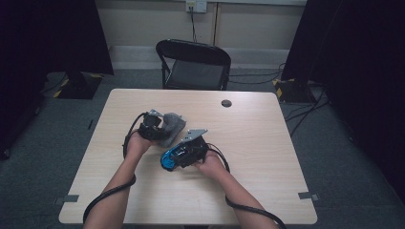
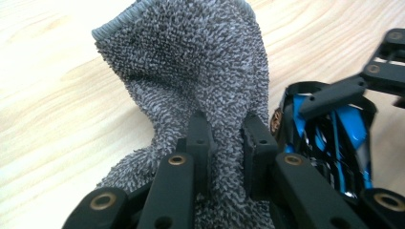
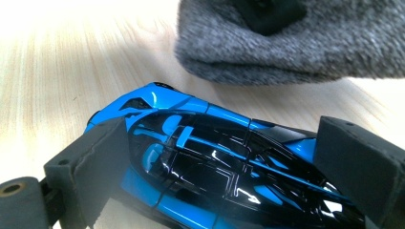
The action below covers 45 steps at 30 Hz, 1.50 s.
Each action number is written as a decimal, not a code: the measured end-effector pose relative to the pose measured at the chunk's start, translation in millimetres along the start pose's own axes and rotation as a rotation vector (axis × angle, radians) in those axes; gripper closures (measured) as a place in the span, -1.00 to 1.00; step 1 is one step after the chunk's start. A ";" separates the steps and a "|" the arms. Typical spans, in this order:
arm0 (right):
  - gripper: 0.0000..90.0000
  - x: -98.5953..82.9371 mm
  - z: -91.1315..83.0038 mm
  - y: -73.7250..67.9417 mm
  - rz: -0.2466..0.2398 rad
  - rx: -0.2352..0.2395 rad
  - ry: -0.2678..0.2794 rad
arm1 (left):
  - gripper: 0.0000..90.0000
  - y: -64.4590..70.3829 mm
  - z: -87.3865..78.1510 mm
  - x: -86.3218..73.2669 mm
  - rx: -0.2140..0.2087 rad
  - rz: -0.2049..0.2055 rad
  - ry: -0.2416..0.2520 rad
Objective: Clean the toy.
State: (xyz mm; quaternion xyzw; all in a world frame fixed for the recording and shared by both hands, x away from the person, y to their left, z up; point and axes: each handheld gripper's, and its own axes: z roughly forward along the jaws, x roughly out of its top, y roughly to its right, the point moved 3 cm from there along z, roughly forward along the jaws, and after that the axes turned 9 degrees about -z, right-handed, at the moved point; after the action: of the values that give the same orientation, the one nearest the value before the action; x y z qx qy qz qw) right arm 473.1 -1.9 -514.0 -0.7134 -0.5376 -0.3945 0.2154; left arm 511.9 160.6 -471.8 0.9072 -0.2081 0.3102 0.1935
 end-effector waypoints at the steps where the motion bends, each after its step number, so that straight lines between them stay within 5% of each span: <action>1: -0.89 0.0 0.0 0.0 0.000 0.000 0.000 | 0.70 0.0 0.0 0.0 0.000 0.000 0.000; 17: -0.89 -0.5 0.1 -0.4 0.003 -0.003 0.007 | 0.71 12.0 41.4 2.2 -0.011 0.061 -0.051; 29: -0.89 -0.6 0.1 -0.4 0.003 -0.003 0.008 | 0.71 15.5 39.2 -2.9 -0.056 0.045 -0.061; 45: -0.89 -0.2 0.2 -0.7 0.001 -0.003 0.004 | 0.72 13.7 32.1 -8.2 -0.058 0.058 -0.073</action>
State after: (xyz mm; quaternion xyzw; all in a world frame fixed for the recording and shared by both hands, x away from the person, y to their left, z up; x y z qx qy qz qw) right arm 472.5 -1.7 -514.3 -0.7133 -0.5363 -0.3963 0.2157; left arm 514.7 135.8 -497.6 0.9055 -0.2503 0.2762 0.2027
